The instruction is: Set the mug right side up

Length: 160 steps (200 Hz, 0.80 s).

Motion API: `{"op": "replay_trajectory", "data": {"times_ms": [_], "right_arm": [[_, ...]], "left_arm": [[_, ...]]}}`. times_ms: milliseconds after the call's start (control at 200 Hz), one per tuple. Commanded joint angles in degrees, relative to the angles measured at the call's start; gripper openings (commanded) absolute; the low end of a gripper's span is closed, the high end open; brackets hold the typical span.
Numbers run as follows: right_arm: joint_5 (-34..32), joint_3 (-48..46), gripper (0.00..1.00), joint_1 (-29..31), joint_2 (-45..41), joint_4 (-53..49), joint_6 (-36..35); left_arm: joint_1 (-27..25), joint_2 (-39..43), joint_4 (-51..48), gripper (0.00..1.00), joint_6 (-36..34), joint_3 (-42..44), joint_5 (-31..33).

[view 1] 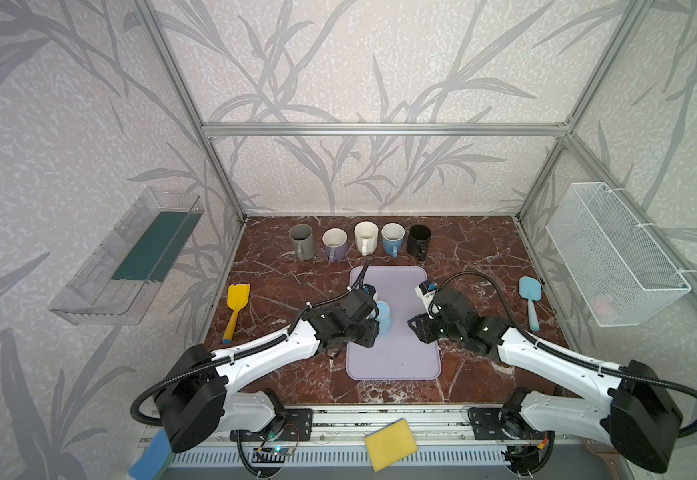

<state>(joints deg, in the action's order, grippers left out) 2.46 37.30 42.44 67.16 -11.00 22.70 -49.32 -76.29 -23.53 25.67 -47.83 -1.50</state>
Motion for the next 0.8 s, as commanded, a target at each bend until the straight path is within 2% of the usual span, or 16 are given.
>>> {"op": "replay_trajectory", "data": {"times_ms": [0,310,795], "right_arm": [[0.21,-0.90,0.48,-0.81,-1.50,-0.46,0.69],[0.97,-2.56,0.48,-2.08,-3.03,-0.30,1.21],[2.33,-5.39,0.48,-3.90,-6.57,-0.42,1.91]], "left_arm": [[-0.59,-1.99,-4.15,0.53,-1.14,-3.03,2.53],[-2.18,-9.40,-12.23,0.50,-2.05,-10.24,5.34],[-2.45,-13.94,-15.08,0.44,-5.19,-13.99,5.73]]}}
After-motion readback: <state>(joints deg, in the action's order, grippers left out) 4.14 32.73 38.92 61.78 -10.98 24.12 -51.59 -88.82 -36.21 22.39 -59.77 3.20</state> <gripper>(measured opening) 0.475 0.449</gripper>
